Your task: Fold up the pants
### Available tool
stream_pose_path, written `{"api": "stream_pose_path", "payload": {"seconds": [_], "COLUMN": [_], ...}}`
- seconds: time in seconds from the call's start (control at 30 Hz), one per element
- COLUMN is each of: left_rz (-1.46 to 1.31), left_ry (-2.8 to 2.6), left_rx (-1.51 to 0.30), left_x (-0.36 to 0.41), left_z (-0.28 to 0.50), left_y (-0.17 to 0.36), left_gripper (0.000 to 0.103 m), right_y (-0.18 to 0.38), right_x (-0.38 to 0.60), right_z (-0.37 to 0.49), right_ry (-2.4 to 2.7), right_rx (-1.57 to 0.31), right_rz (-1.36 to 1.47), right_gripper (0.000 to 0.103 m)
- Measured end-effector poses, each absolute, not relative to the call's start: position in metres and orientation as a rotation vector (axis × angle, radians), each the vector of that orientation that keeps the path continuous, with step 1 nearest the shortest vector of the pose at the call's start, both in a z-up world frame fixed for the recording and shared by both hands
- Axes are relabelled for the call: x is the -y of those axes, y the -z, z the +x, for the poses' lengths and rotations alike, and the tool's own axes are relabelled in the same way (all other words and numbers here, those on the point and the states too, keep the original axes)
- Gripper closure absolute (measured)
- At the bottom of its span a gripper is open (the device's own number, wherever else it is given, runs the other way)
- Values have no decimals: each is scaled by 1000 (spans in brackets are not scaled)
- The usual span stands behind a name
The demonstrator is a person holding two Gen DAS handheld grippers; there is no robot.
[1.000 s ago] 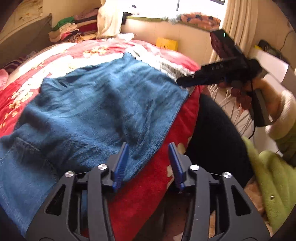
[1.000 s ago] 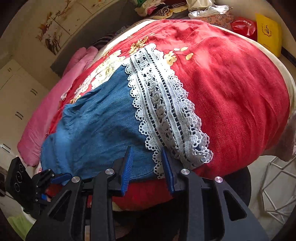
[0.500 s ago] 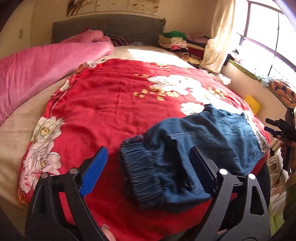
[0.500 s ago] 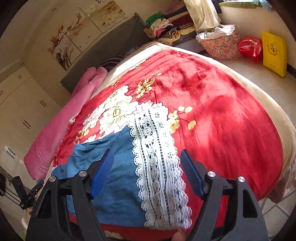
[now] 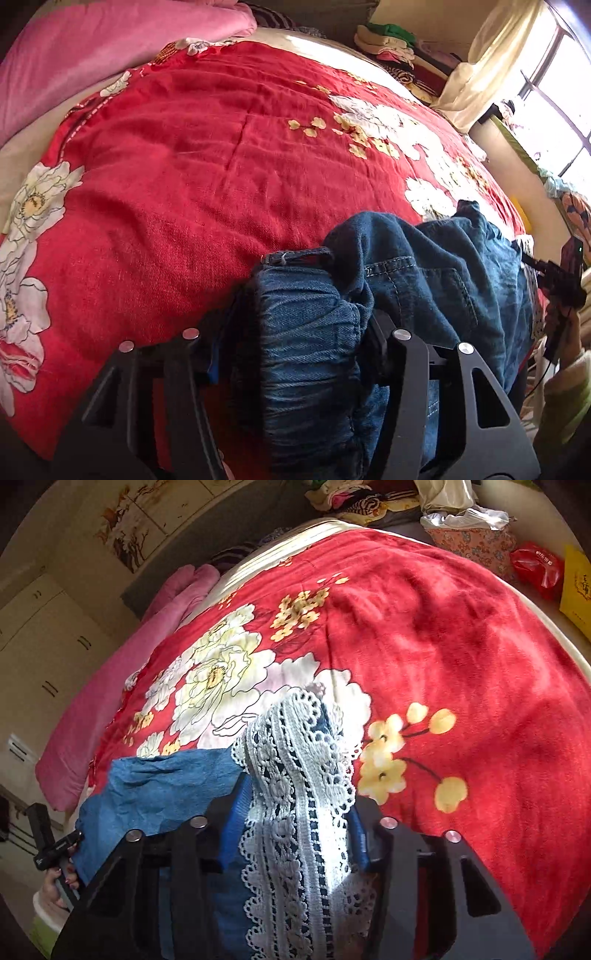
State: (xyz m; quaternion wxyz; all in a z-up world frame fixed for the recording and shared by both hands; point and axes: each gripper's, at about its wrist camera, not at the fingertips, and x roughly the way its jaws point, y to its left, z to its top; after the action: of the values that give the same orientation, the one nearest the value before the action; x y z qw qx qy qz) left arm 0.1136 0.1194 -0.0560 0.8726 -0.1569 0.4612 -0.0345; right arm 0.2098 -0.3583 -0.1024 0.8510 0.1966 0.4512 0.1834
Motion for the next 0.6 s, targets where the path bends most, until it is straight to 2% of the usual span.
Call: {"api": "stream_pose_path", "payload": {"seconds": [0.03, 0.3, 0.47, 0.57, 0.6], "left_rz": [-347, -295, -279, -307, -322], "left_ry": [69, 52, 31, 30, 33], "left_rx": [-962, -901, -894, -867, -854], "left_x": [-122, -116, -116, -121, -124], "left_z": [114, 93, 89, 84, 81], "left_y": [56, 51, 52, 47, 43], "left_gripper": [60, 59, 56, 51, 51], "right_y": [102, 59, 90, 98, 97], "right_x": [355, 363, 348, 353, 356], "right_z": [209, 215, 238, 235, 233], "right_ry": [-400, -336, -291, -291, -297], "right_rx": [-945, -800, -916, -915, -912], "right_rz": [415, 339, 251, 293, 318], "right_gripper": [83, 84, 83, 70, 62]}}
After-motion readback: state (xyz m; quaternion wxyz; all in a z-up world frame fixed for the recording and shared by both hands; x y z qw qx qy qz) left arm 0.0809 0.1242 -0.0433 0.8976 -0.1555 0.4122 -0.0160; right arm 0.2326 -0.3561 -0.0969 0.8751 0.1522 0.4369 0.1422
